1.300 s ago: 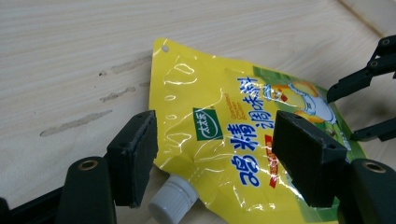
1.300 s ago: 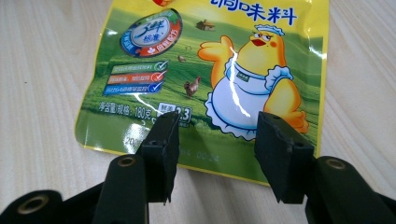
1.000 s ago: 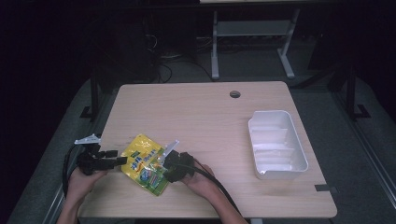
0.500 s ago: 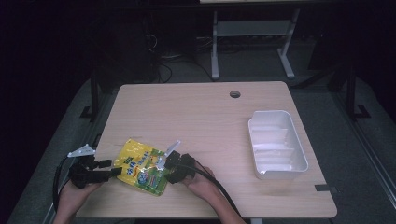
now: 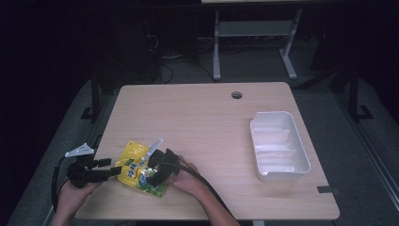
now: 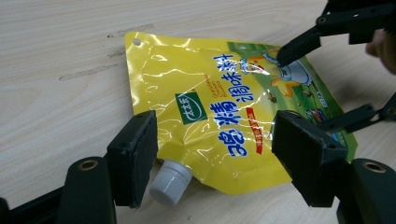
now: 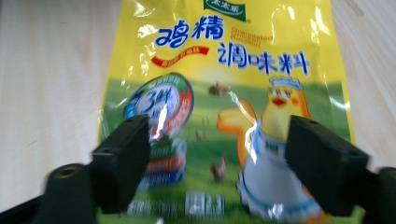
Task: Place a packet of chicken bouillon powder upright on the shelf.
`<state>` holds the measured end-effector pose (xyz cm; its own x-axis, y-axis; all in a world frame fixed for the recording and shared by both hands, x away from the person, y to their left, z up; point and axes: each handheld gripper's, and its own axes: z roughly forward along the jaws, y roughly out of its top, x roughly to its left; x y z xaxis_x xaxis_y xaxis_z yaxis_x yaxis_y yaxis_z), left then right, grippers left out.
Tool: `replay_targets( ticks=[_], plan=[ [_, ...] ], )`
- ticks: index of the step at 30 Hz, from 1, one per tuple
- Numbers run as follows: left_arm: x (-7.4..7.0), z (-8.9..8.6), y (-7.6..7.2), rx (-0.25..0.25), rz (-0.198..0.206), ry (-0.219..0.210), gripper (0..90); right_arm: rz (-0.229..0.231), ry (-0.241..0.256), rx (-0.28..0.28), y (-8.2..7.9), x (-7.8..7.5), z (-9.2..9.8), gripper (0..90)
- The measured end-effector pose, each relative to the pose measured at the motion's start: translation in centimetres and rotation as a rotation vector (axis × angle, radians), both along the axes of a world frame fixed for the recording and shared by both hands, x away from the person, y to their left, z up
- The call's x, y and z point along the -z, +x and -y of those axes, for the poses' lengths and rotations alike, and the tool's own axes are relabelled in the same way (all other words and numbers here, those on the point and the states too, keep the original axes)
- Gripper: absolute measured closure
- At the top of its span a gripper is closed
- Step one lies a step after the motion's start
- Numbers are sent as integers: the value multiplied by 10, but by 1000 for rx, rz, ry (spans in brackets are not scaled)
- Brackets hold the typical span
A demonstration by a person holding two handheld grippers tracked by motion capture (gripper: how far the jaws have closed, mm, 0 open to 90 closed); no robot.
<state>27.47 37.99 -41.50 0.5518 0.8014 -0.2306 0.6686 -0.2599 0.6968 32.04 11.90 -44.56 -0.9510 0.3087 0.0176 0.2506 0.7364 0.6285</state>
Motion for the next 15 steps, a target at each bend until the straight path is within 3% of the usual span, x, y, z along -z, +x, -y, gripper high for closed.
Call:
replay_targets(
  ticks=[2,6,10,15],
  plan=[
    [-1,-1,0,-2,2,-3,311,7,1,10,0,0,-3,212],
    [-2,-2,-1,-8,9,-6,311,-7,-1,71,2,0,-9,255],
    [-2,-3,-1,-9,7,-1,311,10,2,134,2,3,-14,287],
    [-1,-3,-2,-11,5,-2,310,9,6,170,3,4,-15,307]
  ],
)
